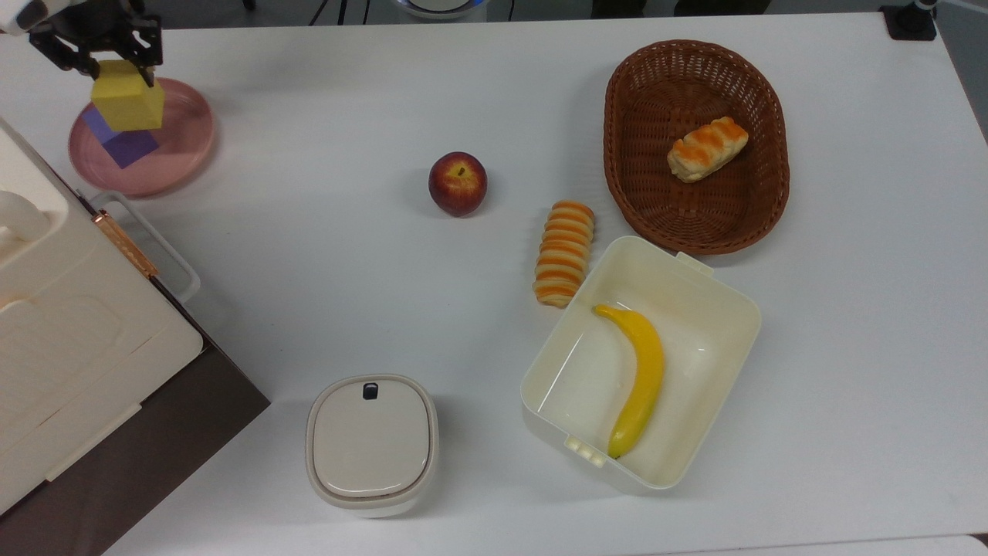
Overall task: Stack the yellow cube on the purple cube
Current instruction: 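Lift the yellow cube and carry it above the purple cube, then lower the yellow cube onto the purple cube and open the gripper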
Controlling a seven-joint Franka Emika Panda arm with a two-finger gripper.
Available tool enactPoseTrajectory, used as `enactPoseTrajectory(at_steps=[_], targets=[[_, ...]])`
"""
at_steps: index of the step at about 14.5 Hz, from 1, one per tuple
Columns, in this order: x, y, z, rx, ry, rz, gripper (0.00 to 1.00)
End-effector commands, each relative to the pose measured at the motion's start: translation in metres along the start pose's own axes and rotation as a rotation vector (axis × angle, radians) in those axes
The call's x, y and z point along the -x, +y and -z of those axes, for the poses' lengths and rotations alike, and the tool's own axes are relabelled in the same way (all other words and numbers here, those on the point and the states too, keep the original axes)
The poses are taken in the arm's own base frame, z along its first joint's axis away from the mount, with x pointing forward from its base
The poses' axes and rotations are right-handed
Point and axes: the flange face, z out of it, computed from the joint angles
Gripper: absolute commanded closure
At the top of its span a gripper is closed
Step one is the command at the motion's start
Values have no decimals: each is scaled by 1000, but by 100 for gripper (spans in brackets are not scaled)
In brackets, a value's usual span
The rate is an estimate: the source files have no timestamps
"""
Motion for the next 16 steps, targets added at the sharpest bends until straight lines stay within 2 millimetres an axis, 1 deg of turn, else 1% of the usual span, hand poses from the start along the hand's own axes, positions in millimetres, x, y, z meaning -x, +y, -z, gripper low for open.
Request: enactPoseTrajectory(at_steps=[1, 2, 4, 5, 6, 7, 8, 13, 16], targets=[[8, 27, -5, 10, -13, 40, 44], [11, 37, -7, 14, -16, 49, 44], [13, 48, -9, 17, -15, 48, 43], [18, 55, -8, 19, -14, 41, 42], [18, 58, -15, 13, -21, 47, 39], [17, 57, -17, 11, -23, 44, 15], [17, 57, -18, 14, -20, 38, 0], [10, 52, -24, 6, -26, 42, 0], [9, 50, -14, 14, -16, 46, 0]])
